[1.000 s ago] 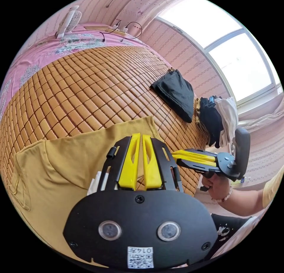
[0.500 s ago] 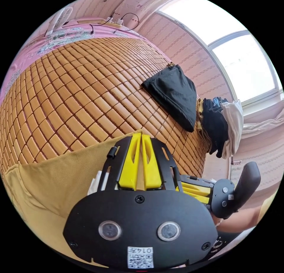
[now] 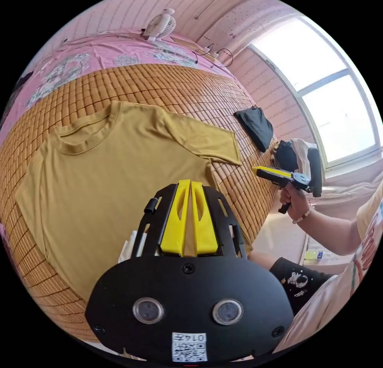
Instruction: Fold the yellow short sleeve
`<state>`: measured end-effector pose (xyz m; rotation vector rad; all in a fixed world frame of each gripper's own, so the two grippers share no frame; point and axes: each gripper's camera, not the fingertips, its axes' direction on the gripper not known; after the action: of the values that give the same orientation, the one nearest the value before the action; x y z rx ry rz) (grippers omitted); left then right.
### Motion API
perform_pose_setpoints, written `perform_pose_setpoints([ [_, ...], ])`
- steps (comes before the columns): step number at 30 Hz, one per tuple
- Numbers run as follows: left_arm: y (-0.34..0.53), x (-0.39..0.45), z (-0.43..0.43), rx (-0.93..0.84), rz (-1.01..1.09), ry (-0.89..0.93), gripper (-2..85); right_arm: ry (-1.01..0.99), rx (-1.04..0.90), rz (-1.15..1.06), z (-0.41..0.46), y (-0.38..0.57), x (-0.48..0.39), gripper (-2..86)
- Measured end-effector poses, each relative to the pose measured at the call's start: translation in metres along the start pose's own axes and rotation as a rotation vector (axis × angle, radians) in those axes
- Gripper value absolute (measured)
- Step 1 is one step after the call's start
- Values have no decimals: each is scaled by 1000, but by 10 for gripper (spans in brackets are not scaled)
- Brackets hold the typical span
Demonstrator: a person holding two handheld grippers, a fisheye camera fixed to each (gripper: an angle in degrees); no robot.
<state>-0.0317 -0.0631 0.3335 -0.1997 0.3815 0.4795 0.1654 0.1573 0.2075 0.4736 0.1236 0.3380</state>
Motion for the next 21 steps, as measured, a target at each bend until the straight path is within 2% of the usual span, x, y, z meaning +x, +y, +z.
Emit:
perform_pose_setpoints([
  [6,100,-103,-88,138,-372,-213,-10,-102,12,-263,9,-49,-121,-8],
  [12,153,-159,-146,331,-508,-356,-10,-300,16,-555,31,-105,-286,4],
  [14,161,-175,-156,402,-537,-319,-9,-317,-10,-668,43,-125,-349,21],
  [17,160,-202,-161,426,-588,-259,-8,-349,-65,-726,57,-153,-407,41],
  [21,148,-221,-161,444,-574,-191,8,-256,-97,-792,75,-185,-463,52],
])
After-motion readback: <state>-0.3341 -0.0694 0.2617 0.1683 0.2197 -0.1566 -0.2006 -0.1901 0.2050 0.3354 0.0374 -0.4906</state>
